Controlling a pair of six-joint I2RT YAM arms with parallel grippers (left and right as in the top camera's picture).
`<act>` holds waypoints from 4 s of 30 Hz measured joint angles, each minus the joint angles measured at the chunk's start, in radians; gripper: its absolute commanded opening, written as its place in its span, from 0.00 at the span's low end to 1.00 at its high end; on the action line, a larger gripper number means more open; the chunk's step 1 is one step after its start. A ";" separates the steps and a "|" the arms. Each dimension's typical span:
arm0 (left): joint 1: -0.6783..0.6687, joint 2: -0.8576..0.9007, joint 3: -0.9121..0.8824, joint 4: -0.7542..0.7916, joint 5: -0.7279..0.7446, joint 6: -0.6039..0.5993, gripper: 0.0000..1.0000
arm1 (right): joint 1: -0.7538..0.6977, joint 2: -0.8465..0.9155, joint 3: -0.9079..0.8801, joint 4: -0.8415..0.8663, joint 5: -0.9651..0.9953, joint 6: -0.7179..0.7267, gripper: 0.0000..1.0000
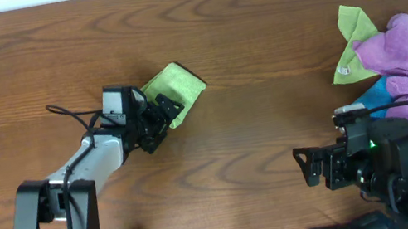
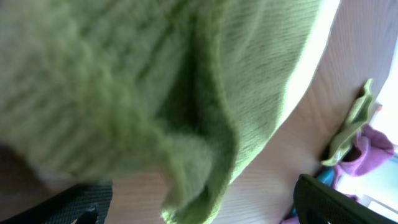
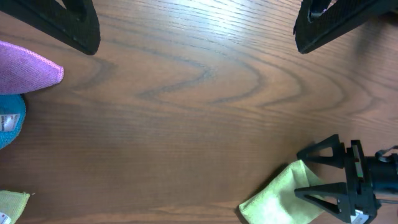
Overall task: Fold the cloth
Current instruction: 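Release the folded cloth with the right gripper and retract the right arm, then carry the folded green cloth to the upper left with the left gripper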
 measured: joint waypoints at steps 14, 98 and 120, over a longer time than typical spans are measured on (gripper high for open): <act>-0.023 0.005 0.012 0.038 -0.189 -0.023 0.87 | 0.000 0.000 0.000 0.000 0.000 0.001 0.99; 0.307 0.437 0.703 -0.261 -0.467 0.193 0.70 | 0.000 0.000 -0.001 0.000 0.000 0.001 0.99; 0.338 0.090 0.705 -0.486 -0.505 0.322 0.95 | 0.000 0.000 -0.001 0.000 0.000 0.001 0.99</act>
